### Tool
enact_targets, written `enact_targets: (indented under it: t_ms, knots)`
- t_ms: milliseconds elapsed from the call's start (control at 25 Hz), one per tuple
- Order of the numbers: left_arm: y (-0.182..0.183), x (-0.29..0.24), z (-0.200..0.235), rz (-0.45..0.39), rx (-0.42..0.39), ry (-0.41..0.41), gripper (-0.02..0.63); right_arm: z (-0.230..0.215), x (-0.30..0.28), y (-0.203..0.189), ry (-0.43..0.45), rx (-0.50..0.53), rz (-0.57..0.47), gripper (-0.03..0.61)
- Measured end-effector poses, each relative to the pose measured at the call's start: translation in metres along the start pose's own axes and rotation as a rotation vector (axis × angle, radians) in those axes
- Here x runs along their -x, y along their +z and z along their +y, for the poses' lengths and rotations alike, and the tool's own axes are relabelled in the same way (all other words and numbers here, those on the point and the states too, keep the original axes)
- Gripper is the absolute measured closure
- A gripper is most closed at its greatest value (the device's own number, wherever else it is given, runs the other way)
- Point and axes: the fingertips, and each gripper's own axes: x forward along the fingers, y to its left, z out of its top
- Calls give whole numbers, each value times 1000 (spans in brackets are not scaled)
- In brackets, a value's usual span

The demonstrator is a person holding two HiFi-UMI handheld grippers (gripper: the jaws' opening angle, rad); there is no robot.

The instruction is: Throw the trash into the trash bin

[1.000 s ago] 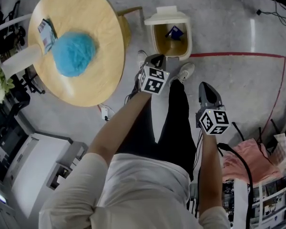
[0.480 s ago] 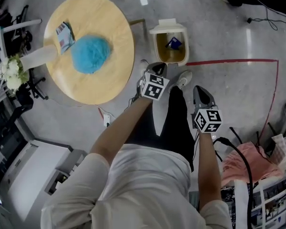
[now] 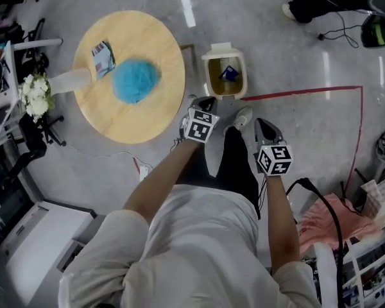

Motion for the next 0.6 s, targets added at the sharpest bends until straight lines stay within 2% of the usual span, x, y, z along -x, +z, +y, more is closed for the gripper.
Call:
enact_targets:
  t_ms: [160,320,600]
  knots:
    - [4,22,-2,-8,-8,-7,607,10,10,12,-5,1,-10,577]
    - [10,43,-7,-25,-8,-38,607,19,21,21,-7,-47,-29,577]
    - [17,88,-12,-46,-55,-61,607,35,42,38,-14,-57,-62,577]
